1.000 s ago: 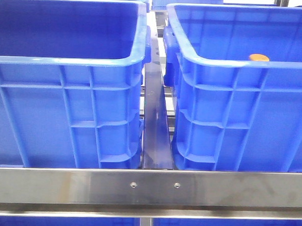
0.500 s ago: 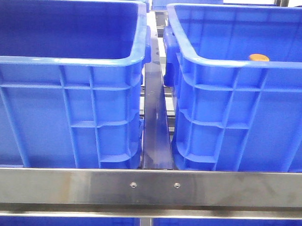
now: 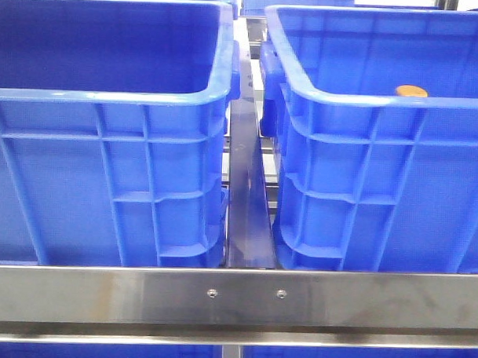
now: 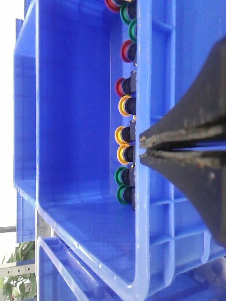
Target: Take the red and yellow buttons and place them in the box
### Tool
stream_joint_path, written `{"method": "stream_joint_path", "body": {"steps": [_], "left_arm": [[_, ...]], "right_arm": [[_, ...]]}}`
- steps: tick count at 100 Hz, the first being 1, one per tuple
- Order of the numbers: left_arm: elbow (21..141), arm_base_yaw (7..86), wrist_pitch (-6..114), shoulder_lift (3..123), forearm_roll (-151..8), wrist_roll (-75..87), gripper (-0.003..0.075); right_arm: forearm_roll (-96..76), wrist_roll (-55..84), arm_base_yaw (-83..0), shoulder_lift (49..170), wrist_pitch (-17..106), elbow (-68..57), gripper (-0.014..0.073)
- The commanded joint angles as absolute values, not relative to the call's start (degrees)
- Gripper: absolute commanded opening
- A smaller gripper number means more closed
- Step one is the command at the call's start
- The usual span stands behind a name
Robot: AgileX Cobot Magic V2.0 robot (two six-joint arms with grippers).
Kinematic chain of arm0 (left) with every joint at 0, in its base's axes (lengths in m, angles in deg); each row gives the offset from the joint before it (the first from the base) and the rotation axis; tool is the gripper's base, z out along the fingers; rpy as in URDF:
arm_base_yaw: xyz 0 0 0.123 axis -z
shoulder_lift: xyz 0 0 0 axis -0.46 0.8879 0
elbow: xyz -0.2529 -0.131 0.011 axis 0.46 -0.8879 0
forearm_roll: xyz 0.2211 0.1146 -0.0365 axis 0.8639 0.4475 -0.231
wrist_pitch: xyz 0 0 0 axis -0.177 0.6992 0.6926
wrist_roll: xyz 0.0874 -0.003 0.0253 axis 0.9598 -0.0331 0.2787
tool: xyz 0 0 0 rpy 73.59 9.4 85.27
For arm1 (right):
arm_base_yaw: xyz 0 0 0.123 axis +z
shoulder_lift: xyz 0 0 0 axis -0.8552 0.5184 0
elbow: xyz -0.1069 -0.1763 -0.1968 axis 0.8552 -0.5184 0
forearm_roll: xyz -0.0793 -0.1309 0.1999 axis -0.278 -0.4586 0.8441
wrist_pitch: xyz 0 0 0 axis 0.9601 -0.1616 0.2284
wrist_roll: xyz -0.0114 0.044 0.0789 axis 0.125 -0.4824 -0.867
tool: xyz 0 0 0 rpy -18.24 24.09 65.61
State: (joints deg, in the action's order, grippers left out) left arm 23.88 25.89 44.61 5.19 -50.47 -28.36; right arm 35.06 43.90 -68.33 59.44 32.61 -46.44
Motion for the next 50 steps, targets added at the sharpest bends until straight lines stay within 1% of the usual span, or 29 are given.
{"method": "stream_joint_path", "body": {"steps": [1, 7, 14, 23, 24, 35, 42, 50], "left_arm": [[20.80, 25.67, 40.05, 3.50, -50.46, -28.99, -0.0020], [20.80, 25.67, 40.05, 3.50, -50.46, -28.99, -0.0020], [20.80, 25.67, 40.05, 3.50, -50.46, -28.99, -0.0020], [20.80, 25.67, 40.05, 3.50, -50.46, -28.99, -0.0020], [20.80, 25.67, 40.05, 3.50, -50.46, -28.99, -0.0020], [20.80, 25.67, 40.05, 3.50, -50.46, -28.99, -0.0020], [20.80, 25.67, 40.05, 3.50, -50.46, -28.99, -0.0020], [20.80, 25.67, 40.05, 3.50, -50.46, -28.99, -0.0020]], "right_arm": [[36.27, 44.46, -67.84, 60.20, 38.69, -45.13, -0.0067], [34.44, 43.18, -67.34, 60.20, 40.49, -44.98, -0.0067], [27.86, 39.09, -66.49, 60.20, 41.95, -44.77, -0.0067], [15.82, 27.20, -64.96, 60.20, 43.13, -44.77, -0.0067], [12.30, 24.92, -64.70, 60.22, 43.30, -44.77, -0.0067], [-4.14, 7.08, -62.89, 60.27, 46.52, -44.82, -0.0067], [-12.38, -0.36, -62.06, 60.27, 50.50, -45.26, -0.0067], [-20.35, -5.29, -61.37, 60.27, 54.22, -46.76, -0.0067]]}}
